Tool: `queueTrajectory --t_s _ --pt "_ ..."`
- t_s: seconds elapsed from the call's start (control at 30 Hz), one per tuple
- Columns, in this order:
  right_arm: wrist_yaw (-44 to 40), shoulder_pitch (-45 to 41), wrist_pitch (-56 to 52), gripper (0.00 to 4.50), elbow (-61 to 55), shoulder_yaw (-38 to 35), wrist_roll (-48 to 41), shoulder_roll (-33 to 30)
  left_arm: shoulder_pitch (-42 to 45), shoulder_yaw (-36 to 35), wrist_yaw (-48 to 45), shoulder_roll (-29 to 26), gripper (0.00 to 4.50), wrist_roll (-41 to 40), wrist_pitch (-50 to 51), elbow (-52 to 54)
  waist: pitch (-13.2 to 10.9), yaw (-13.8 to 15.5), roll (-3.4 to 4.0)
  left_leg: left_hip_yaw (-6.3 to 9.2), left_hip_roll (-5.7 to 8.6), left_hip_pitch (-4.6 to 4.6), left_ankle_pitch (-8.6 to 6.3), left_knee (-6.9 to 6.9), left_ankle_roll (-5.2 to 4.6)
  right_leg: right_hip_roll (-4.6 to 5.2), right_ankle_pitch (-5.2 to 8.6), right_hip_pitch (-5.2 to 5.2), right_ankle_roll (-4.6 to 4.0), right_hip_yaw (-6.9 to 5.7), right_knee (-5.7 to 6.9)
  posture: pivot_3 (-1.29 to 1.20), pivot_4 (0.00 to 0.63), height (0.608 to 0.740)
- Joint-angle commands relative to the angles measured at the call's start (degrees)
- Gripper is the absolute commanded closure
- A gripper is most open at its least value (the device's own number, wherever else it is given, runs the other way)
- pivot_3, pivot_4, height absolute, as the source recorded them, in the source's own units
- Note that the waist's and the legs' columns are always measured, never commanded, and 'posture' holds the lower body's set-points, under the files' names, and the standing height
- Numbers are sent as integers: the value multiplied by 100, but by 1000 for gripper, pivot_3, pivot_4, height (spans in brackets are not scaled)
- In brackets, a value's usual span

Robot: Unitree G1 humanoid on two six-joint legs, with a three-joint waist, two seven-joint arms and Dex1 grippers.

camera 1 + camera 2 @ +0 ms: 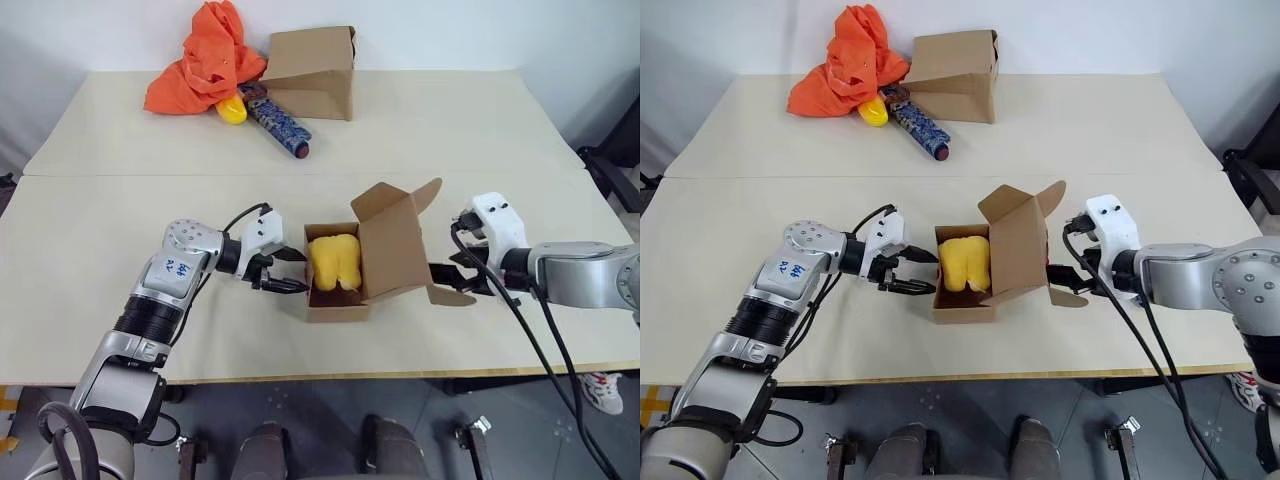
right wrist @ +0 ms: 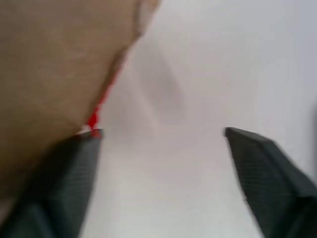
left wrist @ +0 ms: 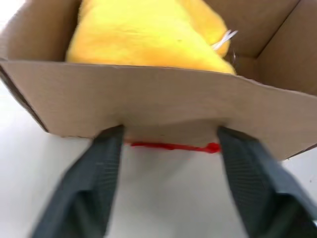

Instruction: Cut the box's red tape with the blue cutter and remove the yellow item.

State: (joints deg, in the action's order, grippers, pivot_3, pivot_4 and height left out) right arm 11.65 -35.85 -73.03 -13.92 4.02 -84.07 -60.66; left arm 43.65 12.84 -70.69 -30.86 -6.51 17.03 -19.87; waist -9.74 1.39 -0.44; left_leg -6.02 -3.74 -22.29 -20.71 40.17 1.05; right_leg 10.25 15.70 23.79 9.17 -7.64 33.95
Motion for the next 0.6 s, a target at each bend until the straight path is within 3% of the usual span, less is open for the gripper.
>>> queueTrajectory --t_s 0.03,0.33,0.6 --pt "-684 -176 24 0 -200 -335 630 -269 32 -36 -1 -31 31 -35 2 186 0 -1 0 0 0 0 0 0 0 0 0 0 0 0 0 0 150 740" --pt "-2459 -23 789 0 -400 -372 2696 -796 -44 -74 46 -125 31 -58 101 319 -1 0 2 -2 0 -1 0 0 0 0 -1 1 1 1 -2 0 150 740" --pt "-3143 24 902 0 -261 -644 3586 -724 -79 -79 0 -198 31 -80 175 401 -1 1 2 -3 0 -1 0 0 0 0 -1 1 2 1 -2 0 150 740"
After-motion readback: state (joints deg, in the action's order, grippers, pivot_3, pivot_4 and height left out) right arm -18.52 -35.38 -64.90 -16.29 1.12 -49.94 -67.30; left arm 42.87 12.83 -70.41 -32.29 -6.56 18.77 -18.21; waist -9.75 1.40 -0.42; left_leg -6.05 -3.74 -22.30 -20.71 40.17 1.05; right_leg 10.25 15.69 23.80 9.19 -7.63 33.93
